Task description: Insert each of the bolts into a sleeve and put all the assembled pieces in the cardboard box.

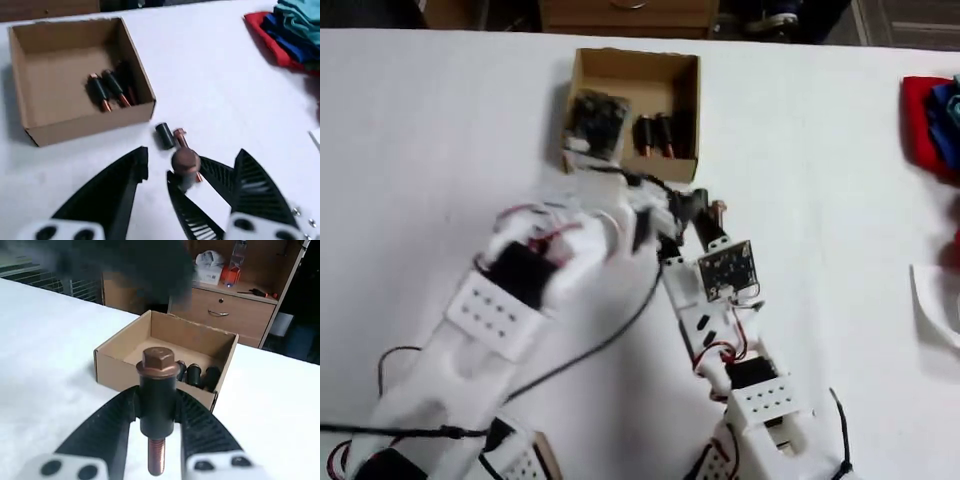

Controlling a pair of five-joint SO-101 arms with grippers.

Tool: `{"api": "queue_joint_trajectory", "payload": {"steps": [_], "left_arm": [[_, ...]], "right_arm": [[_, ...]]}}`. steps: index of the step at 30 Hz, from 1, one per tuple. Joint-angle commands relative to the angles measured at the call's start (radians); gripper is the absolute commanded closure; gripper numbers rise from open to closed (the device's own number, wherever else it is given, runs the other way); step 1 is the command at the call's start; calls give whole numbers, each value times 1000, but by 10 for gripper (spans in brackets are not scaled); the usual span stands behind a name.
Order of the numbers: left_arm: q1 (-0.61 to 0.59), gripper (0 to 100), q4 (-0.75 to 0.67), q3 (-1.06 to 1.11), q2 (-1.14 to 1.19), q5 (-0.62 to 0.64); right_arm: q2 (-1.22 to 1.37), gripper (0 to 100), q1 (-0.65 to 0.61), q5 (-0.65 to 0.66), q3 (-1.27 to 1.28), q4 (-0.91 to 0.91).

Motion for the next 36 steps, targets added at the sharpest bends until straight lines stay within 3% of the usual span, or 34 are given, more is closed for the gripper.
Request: {"api": "queue_joint_trajectory", "payload": {"steps": [1,5,9,12,19,23,30,36], "left_arm": [[-120,749,43,-119,-72,-63],[-282,772,95,-85,-106,-144],[-468,798,77,107,-104,-319],[-517,836,-89,331,-104,-333],[-549,926,-597,739,-104,-330],[-548,932,-770,878,-104,-328],[-569,932,-830,905,-104,-330],[-569,932,-829,906,-104,-330]], "right_arm": [[-15,976,2,-8,-8,-18],[-15,976,68,-71,-83,84],[-2,976,222,-241,-410,372],[117,976,245,-293,-747,604],[800,976,163,-299,-1597,995],[1244,976,125,-293,-2131,1147],[1960,976,67,-292,-2917,1207],[2318,976,7,-293,-3267,1285]]}}
